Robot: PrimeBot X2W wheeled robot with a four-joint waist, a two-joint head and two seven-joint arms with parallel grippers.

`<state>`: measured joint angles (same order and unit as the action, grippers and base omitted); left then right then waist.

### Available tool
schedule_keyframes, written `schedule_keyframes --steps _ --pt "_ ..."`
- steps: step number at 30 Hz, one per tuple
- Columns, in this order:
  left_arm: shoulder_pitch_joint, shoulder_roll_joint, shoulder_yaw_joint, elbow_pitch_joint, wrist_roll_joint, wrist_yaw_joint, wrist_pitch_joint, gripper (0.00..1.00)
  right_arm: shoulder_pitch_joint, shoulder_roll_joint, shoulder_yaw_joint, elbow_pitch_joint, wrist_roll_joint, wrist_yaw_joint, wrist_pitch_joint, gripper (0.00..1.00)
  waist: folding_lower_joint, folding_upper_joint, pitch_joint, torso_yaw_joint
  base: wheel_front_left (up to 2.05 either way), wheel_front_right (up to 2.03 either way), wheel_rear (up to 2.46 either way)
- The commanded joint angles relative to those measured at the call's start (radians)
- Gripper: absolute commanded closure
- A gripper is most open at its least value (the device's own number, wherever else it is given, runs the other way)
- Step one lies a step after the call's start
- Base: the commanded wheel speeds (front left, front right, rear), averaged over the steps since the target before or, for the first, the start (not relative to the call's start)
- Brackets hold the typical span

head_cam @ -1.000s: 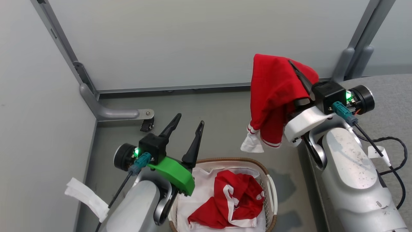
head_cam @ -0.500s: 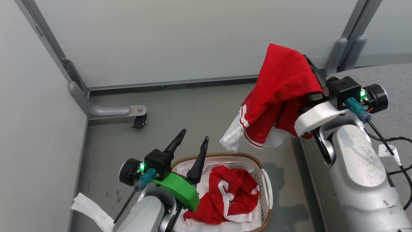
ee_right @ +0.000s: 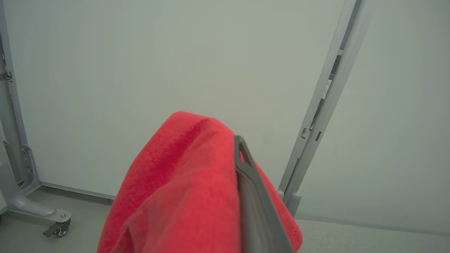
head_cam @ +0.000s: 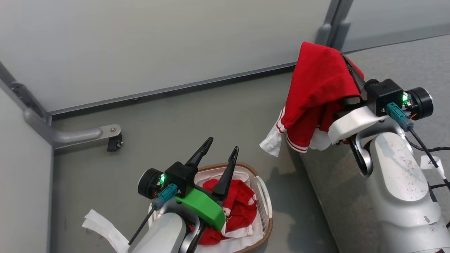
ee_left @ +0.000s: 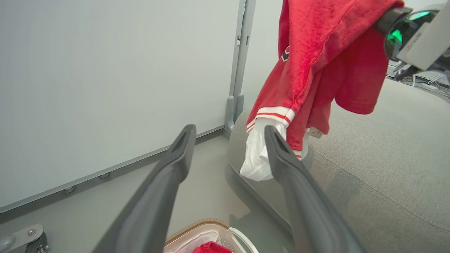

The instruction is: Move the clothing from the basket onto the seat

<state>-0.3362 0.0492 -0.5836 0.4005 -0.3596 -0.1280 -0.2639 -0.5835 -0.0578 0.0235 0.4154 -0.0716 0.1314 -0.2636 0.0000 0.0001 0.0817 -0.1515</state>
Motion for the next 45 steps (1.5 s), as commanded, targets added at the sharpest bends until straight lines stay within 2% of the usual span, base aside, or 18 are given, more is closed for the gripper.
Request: schedule_keyframes --steps 1,8,14,22,27,34,41,45 --pt "0.0 0.003 -0.002 -0.002 0.008 -0.004 -0.001 0.0 0.004 -0.008 -0.004 -0.004 0.001 -0.001 -0.002 1.0 0.0 -0.0001 0.031 -0.101 0.0 0.0 0.0" --pt "-0.025 0.004 -0.021 -0.002 0.028 -0.004 -0.001 0.0 0.022 -0.009 -0.031 -0.012 0.009 -0.001 -0.002 1.0 0.0 -0.0001 0.075 -0.209 0.0 0.0 0.0" --pt "-0.039 0.004 -0.037 0.004 0.038 -0.004 -0.001 0.0 0.031 -0.006 -0.054 -0.02 0.01 -0.001 -0.002 1.0 0.0 -0.0001 0.102 -0.259 0.0 0.0 0.0" --pt "-0.062 0.007 -0.052 0.002 0.058 -0.004 -0.001 0.0 0.01 -0.009 -0.088 -0.029 0.01 -0.001 -0.002 1.0 0.0 -0.0001 0.151 -0.26 0.0 0.0 0.0" --pt "-0.09 0.022 -0.055 -0.006 0.075 -0.004 -0.001 0.0 -0.067 -0.05 -0.126 -0.029 0.0 -0.001 -0.002 1.0 0.0 -0.0001 0.211 -0.228 0.0 0.0 0.0" --pt "-0.156 0.05 -0.064 -0.027 0.114 -0.004 -0.001 0.0 -0.26 -0.173 -0.214 -0.017 -0.013 -0.001 -0.002 1.0 0.0 -0.0001 0.341 -0.162 0.0 0.0 0.0" --pt "-0.232 0.068 -0.079 -0.066 0.155 -0.004 -0.001 0.0 -0.448 -0.362 -0.308 0.029 -0.022 -0.001 -0.002 1.0 0.0 -0.0001 0.496 -0.09 0.0 0.0 0.0" --pt "-0.259 0.076 -0.084 -0.086 0.174 -0.004 -0.001 0.0 -0.5 -0.453 -0.369 0.085 -0.026 -0.001 -0.002 1.0 0.0 -0.0001 0.572 -0.062 0.0 0.0 0.0"
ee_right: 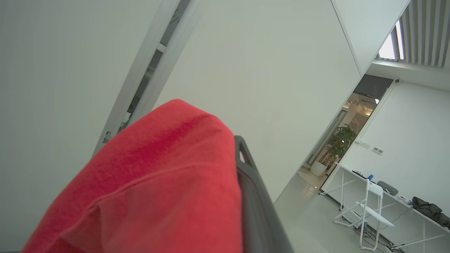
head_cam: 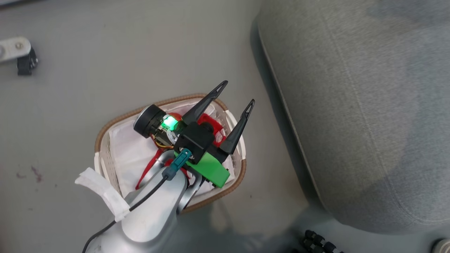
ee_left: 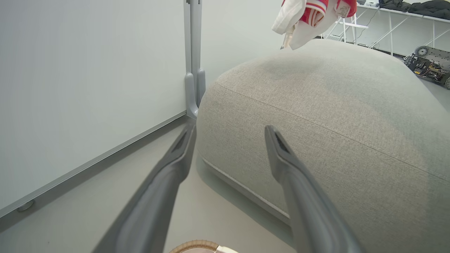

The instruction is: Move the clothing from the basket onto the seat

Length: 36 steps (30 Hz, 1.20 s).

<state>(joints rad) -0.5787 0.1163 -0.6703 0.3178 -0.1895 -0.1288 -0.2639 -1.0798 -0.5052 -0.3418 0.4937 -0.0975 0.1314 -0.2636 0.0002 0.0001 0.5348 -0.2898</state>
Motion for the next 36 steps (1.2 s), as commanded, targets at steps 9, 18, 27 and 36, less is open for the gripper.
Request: schedule_keyframes --steps 9,18,27,36 --pt "-0.053 0.011 0.002 -0.022 0.041 -0.003 -0.001 0.0 0.011 -0.01 -0.09 0.14 -0.027 -0.001 -0.002 1.0 -0.0002 -0.0001 0.245 0.079 0.0 0.0 0.0" --pt "-0.057 0.016 -0.01 -0.014 0.041 -0.003 -0.001 0.0 0.071 0.105 -0.095 0.193 -0.046 -0.001 -0.002 1.0 -0.0002 -0.0001 0.263 0.079 0.0 0.0 0.0" --pt "-0.039 0.015 -0.002 -0.004 0.024 -0.003 -0.001 0.0 0.129 0.142 -0.084 0.164 -0.054 -0.001 -0.002 0.0 -0.0002 -0.0001 0.218 0.08 0.0 0.0 0.0" --pt "0.005 0.0 0.039 -0.007 0.008 -0.003 -0.001 0.0 0.3 0.172 -0.009 0.082 -0.027 -0.001 -0.002 0.0 -0.0002 -0.0001 0.126 0.068 0.0 0.0 0.0"
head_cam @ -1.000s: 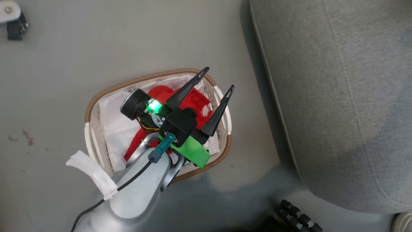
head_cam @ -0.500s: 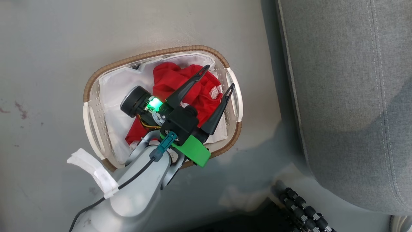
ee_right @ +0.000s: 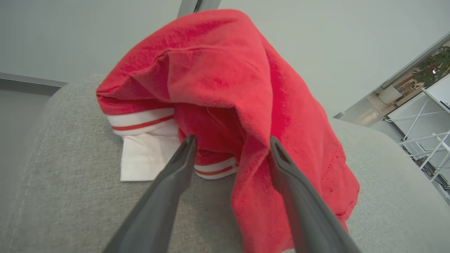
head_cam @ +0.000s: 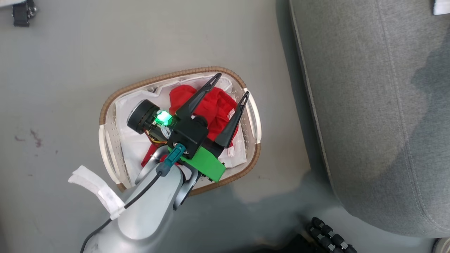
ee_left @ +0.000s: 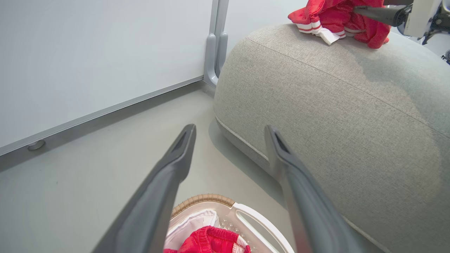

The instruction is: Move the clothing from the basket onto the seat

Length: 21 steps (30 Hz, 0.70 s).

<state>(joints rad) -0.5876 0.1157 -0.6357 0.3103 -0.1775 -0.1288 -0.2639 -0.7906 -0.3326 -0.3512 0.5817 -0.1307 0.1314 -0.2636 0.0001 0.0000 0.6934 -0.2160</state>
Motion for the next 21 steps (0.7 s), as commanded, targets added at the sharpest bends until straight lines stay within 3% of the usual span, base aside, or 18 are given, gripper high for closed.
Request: schedule_keyframes --steps 1,10,21 --pt "0.018 -0.002 0.01 0.0 -0.006 -0.003 -0.001 0.0 0.034 0.004 0.006 -0.013 0.009 -0.001 -0.002 0.0 -0.0001 0.0 -0.048 -0.006 0.0 0.0 0.0" --pt "0.069 -0.027 0.07 -0.005 -0.038 -0.003 -0.001 0.0 0.116 -0.009 0.064 -0.043 0.029 -0.001 -0.002 0.0 -0.0001 0.0 -0.184 0.01 0.0 0.0 0.0" --pt "0.141 -0.056 0.215 -0.013 -0.066 0.0 -0.001 0.0 0.069 -0.04 0.146 -0.017 0.071 -0.001 -0.002 0.0 -0.0001 0.0 -0.374 0.098 0.0 0.0 0.0"
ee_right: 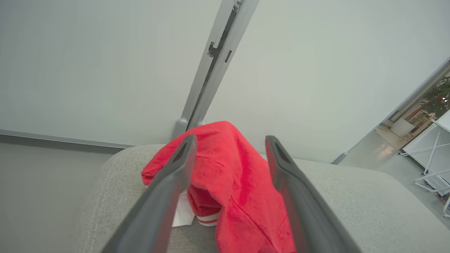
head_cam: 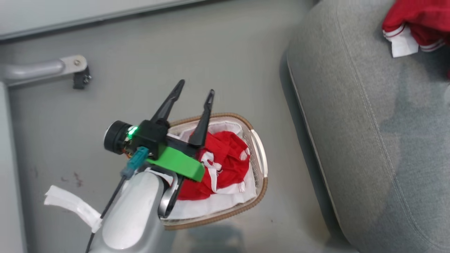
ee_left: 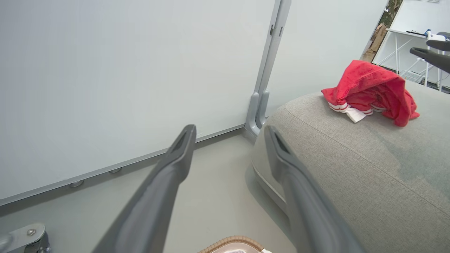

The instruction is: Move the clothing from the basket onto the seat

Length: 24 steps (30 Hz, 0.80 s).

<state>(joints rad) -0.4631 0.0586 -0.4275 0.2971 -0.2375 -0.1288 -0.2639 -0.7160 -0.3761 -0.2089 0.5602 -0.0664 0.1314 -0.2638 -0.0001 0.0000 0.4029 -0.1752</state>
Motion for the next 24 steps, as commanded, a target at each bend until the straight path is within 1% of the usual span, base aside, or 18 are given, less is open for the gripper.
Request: schedule_keyframes --steps 1,6,9,11,13,14,20,24 --pt "0.023 0.0 0.022 0.003 -0.007 0.001 -0.001 0.0 -0.009 0.012 0.007 0.009 0.012 -0.001 -0.002 0.0 0.0001 0.0 -0.097 0.065 0.0 0.0 0.0" --pt "0.069 -0.005 0.111 0.025 -0.018 0.007 -0.001 0.0 -0.004 0.079 0.01 0.025 0.039 -0.001 -0.001 0.0 0.0001 0.0 -0.166 0.104 0.0 0.0 0.0" --pt "0.102 -0.006 0.164 0.041 -0.022 0.014 -0.001 0.0 0.03 0.15 0.013 0.026 0.056 -0.001 -0.001 0.0 0.0001 0.0 -0.199 0.127 0.0 0.0 0.0" --pt "0.126 -0.007 0.192 0.052 -0.023 0.015 -0.001 0.0 0.054 0.183 0.02 0.022 0.06 -0.001 -0.001 0.0 0.0001 0.0 -0.215 0.142 0.0 0.0 0.0" --pt "0.152 -0.007 0.219 0.059 -0.024 0.016 -0.001 0.0 0.081 0.219 0.035 0.019 0.07 -0.001 -0.001 0.0 0.0001 0.0 -0.231 0.157 0.0 0.0 0.0" --pt "0.179 -0.008 0.245 0.064 -0.03 0.018 -0.001 0.0 0.114 0.249 0.052 0.011 0.08 -0.001 -0.001 0.0 0.0001 0.0 -0.244 0.168 0.0 0.0 0.0" --pt "0.259 -0.008 0.293 0.076 -0.037 0.021 -0.001 0.0 0.234 0.309 0.05 -0.045 0.126 -0.001 -0.001 0.0 0.0001 0.0 -0.282 0.193 0.0 0.0 0.0" --pt "0.299 -0.008 0.311 0.07 -0.031 0.022 -0.001 0.0 0.318 0.321 0.056 -0.098 0.122 -0.001 -0.001 0.0 0.0001 0.0 -0.295 0.199 0.0 0.0 0.0"
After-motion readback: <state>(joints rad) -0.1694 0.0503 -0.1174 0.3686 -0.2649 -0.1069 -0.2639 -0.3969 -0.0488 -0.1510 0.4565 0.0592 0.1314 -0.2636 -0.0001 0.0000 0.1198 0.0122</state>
